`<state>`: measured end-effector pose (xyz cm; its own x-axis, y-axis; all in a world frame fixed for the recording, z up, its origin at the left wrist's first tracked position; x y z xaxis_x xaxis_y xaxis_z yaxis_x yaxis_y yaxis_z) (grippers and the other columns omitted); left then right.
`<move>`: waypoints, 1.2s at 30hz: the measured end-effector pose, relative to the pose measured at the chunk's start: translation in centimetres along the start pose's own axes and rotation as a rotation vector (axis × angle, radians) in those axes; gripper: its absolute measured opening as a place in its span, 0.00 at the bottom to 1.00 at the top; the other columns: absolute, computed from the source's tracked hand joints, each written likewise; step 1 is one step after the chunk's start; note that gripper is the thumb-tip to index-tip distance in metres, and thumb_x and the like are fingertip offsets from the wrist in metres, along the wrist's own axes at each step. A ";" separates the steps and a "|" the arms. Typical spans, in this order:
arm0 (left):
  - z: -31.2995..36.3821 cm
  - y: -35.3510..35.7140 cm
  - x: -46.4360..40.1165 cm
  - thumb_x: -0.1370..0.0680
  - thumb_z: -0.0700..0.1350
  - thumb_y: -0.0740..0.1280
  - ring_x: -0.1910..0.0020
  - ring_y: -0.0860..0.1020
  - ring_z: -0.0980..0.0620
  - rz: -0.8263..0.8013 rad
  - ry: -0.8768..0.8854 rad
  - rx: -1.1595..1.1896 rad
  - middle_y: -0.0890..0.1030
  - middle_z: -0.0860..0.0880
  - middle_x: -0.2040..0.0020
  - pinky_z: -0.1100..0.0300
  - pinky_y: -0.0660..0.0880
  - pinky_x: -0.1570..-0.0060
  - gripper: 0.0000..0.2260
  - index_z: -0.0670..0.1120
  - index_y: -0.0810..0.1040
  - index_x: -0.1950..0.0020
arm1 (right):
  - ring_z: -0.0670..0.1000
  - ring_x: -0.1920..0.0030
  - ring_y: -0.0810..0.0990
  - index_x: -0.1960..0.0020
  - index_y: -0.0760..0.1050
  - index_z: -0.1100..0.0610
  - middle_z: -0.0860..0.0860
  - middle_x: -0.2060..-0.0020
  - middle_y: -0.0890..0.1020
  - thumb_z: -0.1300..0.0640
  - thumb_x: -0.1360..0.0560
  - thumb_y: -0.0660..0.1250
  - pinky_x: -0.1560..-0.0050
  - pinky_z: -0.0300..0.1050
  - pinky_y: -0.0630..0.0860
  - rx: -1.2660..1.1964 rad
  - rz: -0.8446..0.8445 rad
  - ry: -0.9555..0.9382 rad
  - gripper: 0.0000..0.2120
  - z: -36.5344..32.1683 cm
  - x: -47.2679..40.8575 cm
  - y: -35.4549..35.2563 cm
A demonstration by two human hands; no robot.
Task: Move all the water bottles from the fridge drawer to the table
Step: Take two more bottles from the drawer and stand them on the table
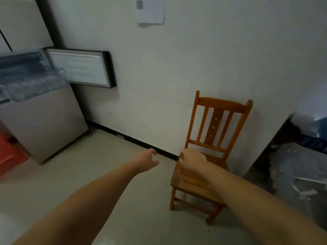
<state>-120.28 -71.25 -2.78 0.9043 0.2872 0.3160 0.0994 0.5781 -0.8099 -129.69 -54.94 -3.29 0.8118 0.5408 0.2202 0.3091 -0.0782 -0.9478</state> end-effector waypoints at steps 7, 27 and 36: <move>-8.5 -8.9 -6.2 0.22 0.49 0.66 0.39 0.75 0.47 0.076 -0.113 0.018 0.76 0.44 0.38 0.60 0.69 0.42 0.21 0.45 0.69 0.32 | 0.57 0.41 0.75 0.36 0.71 0.58 0.57 0.39 0.75 0.53 0.21 0.59 0.42 0.50 0.74 0.044 -0.046 -0.118 0.16 -8.9 -11.7 -1.5; -28.8 -30.5 -27.8 0.23 0.49 0.66 0.35 0.72 0.46 0.332 -0.418 0.079 0.73 0.44 0.34 0.58 0.67 0.37 0.22 0.45 0.69 0.30 | 0.57 0.40 0.76 0.35 0.72 0.58 0.56 0.38 0.76 0.54 0.21 0.59 0.43 0.47 0.73 0.115 -0.109 -0.504 0.16 -33.6 -48.7 -5.9; -36.9 -37.7 -34.0 0.22 0.48 0.65 0.36 0.73 0.46 0.406 -0.524 0.158 0.74 0.44 0.34 0.60 0.68 0.38 0.22 0.44 0.69 0.30 | 0.57 0.40 0.75 0.34 0.71 0.58 0.56 0.38 0.75 0.53 0.20 0.59 0.42 0.49 0.74 0.156 -0.170 -0.657 0.17 -43.9 -60.1 -5.3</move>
<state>-139.45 -130.97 -1.23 0.5329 0.8138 0.2320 -0.3032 0.4396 -0.8455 -158.37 -123.82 -1.35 0.2755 0.9334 0.2301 0.2904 0.1473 -0.9455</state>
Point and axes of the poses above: each hand's wrist, its own x-axis away from the middle knuckle, its own y-axis out of the palm, z = x × y, the point moved 2 cm from there along -x, towards the middle knuckle
